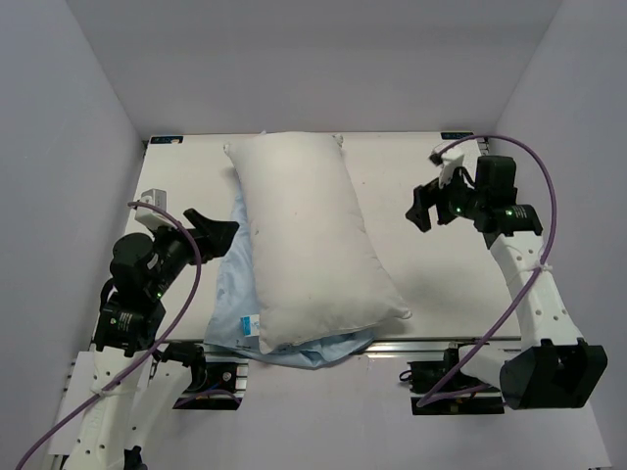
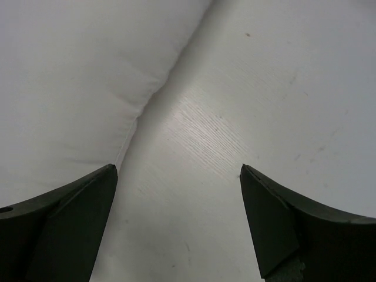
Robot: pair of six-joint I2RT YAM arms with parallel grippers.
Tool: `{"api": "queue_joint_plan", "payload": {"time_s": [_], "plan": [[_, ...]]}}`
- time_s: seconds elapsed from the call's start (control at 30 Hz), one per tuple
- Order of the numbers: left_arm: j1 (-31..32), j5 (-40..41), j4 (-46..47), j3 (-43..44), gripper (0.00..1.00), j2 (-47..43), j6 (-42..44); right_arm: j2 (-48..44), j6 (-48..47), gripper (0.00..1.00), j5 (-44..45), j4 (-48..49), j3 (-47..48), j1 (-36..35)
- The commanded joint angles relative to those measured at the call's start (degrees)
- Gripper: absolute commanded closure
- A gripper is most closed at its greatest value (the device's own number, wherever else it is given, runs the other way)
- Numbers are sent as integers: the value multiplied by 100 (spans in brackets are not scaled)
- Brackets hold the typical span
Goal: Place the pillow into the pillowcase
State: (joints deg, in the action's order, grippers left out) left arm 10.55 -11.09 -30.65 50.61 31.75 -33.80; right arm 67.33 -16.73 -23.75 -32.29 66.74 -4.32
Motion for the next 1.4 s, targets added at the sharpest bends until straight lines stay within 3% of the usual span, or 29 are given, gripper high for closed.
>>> {"api": "queue_joint_plan", "payload": {"time_s": [0.0, 0.03, 0.17, 0.2, 0.23, 0.3, 0.37, 0.4, 0.47, 0.53, 0.6, 0.7, 0.77, 0.83, 0.9, 1.0, 1.23, 1.3, 1.37], "plan": [[-35, 72, -247, -16, 5, 16, -48, -553, -2751, 10, -2078, -390, -352, -121], [-35, 90, -283, -16, 6, 16, -65, -807, -2991, 11, -2168, -287, -503, -235], [-35, 282, -563, 10, 29, 15, -126, -1038, -3834, 11, -2186, -215, -742, -1191], [-35, 327, -617, 36, 44, 24, -144, -1003, -3925, 11, -2422, -216, -733, -1342], [-26, 379, -687, 63, 53, 33, -205, -950, -4134, 11, -2555, -294, -637, -1509], [-26, 624, -968, 116, 59, 103, -276, -653, -4515, 12, -2400, -331, -435, -2237], [-35, 844, -1283, 203, 53, 182, -390, -415, -4488, 15, -2109, -260, -145, -3087], [-26, 1028, -1372, 221, 36, 287, -451, -205, -4584, 14, -1829, -208, -92, -3310], [-26, 1353, -1583, 370, 20, 602, -461, 59, -4567, 11, -1381, 273, -108, -3924], [-35, 1555, -1759, 440, 16, 900, -452, 271, -4689, 11, -1177, 355, -117, -4225], [-35, 1741, -1970, 625, 15, 1166, -452, 586, -4542, 11, -627, 652, -91, -4612], [-35, 1795, -1883, 661, 14, 1387, -469, 1060, -3568, 11, -141, 1347, 268, -4719], [-35, 1655, -1717, 565, 14, 1343, -548, 1282, -3047, 11, -165, 1036, 733, -4710], [-35, 1549, -1637, 459, 14, 1273, -636, 1371, -3247, 11, -595, 586, 1139, -4719], [-35, 1549, -1663, 283, 13, 1238, -724, 1118, -3546, 11, -911, 251, 887, -4823], [-35, 1487, -1672, -23, 14, 1132, -812, 827, -4582, 11, -518, -414, 508, -5289], [-35, 1224, -1567, -666, 14, 719, -1014, 1053, -5393, 11, -403, -1217, 665, -5360], [-35, 1206, -1566, -684, 14, 640, -1023, 1273, -5420, 11, 251, -948, 429, -5456], [-35, 1215, -1663, -579, 14, 622, -1014, 1344, -5332, 11, 834, 132, -105, -5571]]}}
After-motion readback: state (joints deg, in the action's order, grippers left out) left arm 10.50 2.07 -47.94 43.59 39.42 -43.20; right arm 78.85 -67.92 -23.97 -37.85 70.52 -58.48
